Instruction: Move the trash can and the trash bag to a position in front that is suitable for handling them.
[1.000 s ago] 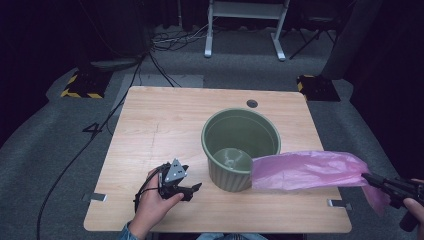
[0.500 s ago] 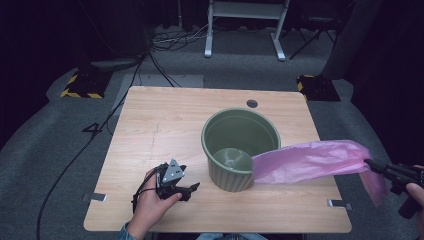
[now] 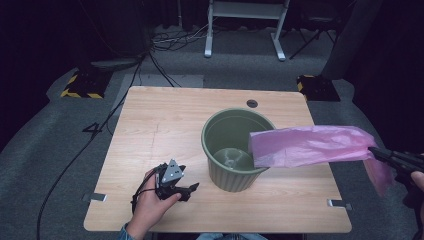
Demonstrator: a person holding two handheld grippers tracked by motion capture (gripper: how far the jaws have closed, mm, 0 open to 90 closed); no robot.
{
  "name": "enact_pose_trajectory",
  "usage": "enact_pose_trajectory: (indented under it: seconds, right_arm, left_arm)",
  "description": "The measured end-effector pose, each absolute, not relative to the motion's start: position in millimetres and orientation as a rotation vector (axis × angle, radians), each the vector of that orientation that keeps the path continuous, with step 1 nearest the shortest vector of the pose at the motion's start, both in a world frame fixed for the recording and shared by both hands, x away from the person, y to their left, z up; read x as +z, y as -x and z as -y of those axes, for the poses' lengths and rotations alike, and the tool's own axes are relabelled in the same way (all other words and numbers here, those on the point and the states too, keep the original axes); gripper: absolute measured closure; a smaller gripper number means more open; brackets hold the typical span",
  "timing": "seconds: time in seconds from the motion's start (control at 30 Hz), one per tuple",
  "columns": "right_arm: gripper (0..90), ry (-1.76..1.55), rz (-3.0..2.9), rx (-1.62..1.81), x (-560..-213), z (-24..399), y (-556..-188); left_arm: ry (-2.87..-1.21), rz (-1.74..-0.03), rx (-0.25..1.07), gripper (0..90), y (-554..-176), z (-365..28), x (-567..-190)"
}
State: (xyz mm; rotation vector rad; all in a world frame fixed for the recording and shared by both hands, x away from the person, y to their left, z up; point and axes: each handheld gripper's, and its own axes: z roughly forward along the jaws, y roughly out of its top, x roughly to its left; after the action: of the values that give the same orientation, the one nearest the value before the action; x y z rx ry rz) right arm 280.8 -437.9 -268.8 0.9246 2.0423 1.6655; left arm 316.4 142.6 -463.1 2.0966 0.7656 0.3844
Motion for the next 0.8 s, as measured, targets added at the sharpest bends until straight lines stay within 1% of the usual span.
enact_pose_trajectory:
  seconds: [0.37, 0.8]
  right_arm:
    - [90.0, -0.887, -2.114, 1.563, -265, 409, -305]
    - [89.9, -0.809, -2.233, 1.489, -272, 363, -333]
  left_arm:
    - [-2.096, -0.773, 0.388, 25.2, -316, -147, -464]
    - [-2.079, -0.802, 0.405, 25.3, -312, -155, -464]
